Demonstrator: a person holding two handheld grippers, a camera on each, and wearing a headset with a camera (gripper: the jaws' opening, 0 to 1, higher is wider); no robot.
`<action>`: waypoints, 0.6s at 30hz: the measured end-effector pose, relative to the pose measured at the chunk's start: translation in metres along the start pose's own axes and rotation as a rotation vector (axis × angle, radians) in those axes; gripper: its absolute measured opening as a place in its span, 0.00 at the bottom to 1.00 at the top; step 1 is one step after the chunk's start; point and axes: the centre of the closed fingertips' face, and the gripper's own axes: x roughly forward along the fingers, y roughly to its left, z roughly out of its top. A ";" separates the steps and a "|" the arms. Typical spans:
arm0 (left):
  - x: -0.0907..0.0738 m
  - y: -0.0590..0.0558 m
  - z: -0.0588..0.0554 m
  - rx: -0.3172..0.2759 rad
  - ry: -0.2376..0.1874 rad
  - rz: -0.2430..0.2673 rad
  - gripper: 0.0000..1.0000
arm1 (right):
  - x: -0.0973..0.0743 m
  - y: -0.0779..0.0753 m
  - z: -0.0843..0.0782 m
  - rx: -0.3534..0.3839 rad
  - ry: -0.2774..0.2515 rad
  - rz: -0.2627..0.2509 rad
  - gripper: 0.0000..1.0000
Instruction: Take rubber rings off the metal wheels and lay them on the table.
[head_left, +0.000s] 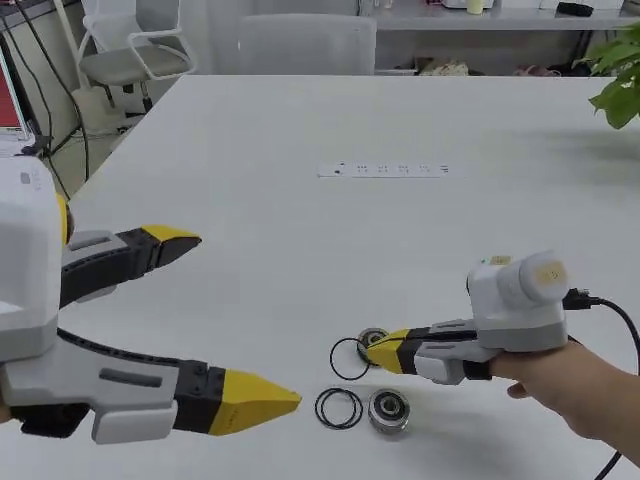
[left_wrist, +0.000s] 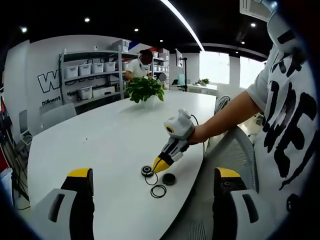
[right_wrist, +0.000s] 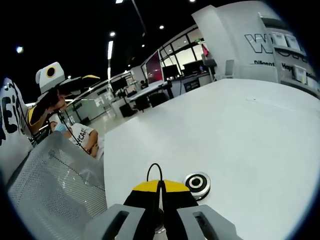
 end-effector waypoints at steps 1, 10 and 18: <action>0.000 0.000 0.000 -0.003 0.000 0.000 0.99 | 0.001 0.002 -0.001 0.002 0.005 0.007 0.00; -0.004 -0.002 -0.001 -0.015 0.007 -0.001 0.99 | 0.009 0.018 -0.008 0.002 0.045 0.058 0.00; -0.008 -0.003 -0.007 -0.010 0.022 0.003 0.99 | 0.014 0.024 -0.014 0.011 0.071 0.078 0.00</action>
